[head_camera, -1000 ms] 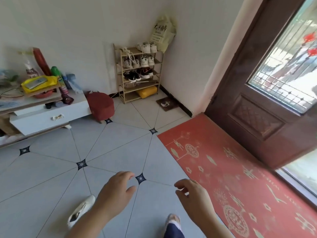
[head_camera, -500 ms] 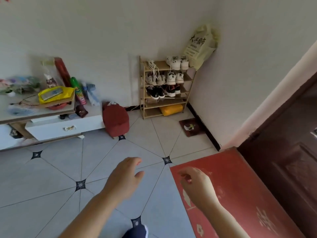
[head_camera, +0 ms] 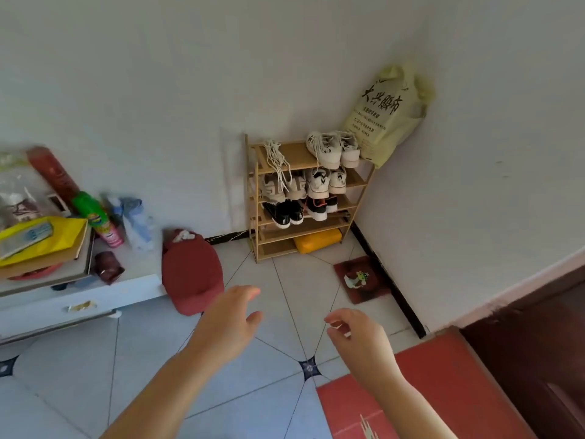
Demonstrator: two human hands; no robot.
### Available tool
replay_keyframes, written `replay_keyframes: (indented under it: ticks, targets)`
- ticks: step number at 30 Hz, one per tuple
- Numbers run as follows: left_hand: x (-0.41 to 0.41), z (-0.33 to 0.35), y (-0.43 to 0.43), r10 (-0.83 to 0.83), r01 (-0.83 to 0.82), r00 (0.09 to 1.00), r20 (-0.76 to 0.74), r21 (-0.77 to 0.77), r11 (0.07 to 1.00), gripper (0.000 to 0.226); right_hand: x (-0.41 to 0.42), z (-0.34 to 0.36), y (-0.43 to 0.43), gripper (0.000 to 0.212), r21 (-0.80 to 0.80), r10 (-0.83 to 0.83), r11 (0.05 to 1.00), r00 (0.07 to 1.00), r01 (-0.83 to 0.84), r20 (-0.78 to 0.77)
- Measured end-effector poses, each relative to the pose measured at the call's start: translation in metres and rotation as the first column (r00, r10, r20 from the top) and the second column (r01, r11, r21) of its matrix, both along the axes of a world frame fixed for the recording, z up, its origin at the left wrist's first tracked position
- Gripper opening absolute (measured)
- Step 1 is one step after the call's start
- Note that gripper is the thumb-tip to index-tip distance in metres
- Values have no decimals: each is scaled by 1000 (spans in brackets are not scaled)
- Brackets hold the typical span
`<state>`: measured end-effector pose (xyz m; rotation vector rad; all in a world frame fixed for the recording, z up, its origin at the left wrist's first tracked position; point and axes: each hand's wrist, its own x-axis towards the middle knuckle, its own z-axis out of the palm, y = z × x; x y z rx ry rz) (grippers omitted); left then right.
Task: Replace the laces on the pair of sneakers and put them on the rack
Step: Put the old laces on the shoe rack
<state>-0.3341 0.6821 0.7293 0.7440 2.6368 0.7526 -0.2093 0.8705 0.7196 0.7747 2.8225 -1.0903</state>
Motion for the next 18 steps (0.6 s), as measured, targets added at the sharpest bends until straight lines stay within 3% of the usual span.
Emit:
replay_keyframes:
  ticks: [18]
  targets:
    - [-301,4,181,137,-139,990,40,42,989,43,-349,-14,188,18,-24,219,976,975,-218,29]
